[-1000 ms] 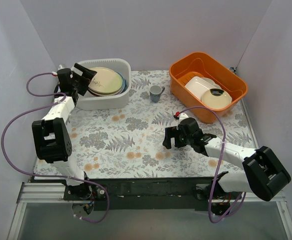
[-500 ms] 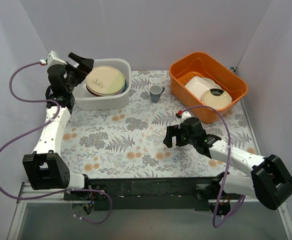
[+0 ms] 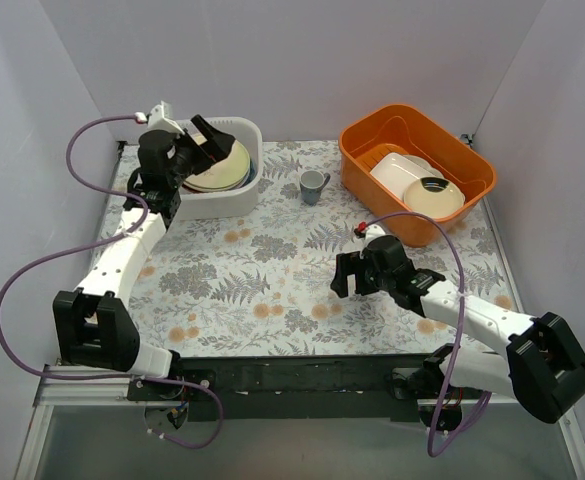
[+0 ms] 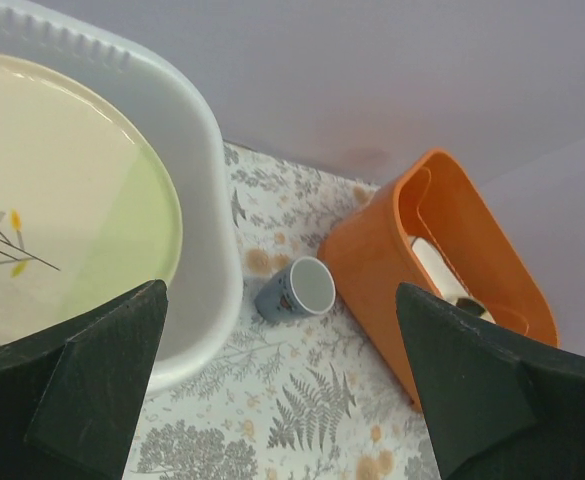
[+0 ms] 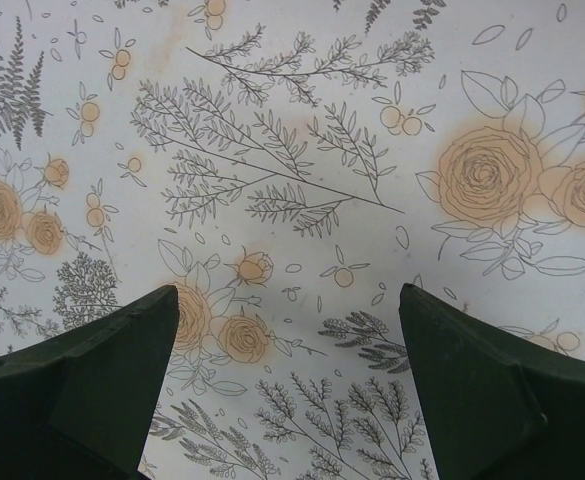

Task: Place the plates into the plastic bin on the countertop
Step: Reset both arms

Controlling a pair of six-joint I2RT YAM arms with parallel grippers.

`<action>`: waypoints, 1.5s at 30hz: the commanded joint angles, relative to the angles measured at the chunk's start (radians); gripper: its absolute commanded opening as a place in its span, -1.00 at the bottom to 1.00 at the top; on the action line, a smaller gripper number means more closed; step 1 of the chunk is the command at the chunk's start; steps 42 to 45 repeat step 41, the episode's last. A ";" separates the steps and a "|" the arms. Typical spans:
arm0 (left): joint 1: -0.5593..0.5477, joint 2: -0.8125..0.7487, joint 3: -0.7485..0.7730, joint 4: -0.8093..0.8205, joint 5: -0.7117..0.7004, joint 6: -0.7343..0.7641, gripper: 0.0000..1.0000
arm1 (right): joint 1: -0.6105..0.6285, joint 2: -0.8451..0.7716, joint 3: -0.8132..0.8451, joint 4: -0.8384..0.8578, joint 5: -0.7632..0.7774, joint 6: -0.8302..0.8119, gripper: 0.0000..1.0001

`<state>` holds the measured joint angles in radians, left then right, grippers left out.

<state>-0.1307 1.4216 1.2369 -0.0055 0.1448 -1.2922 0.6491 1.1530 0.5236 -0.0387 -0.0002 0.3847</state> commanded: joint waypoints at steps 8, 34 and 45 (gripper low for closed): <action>-0.133 -0.093 -0.184 -0.036 0.004 0.094 0.96 | -0.005 -0.148 0.116 -0.125 0.088 -0.020 0.96; -0.261 -0.334 -0.594 -0.094 -0.320 -0.050 0.96 | -0.012 -0.202 0.125 -0.181 0.147 -0.041 0.96; -0.262 -0.323 -0.626 -0.036 -0.336 0.013 0.96 | -0.054 -0.180 0.107 -0.149 0.167 -0.070 0.96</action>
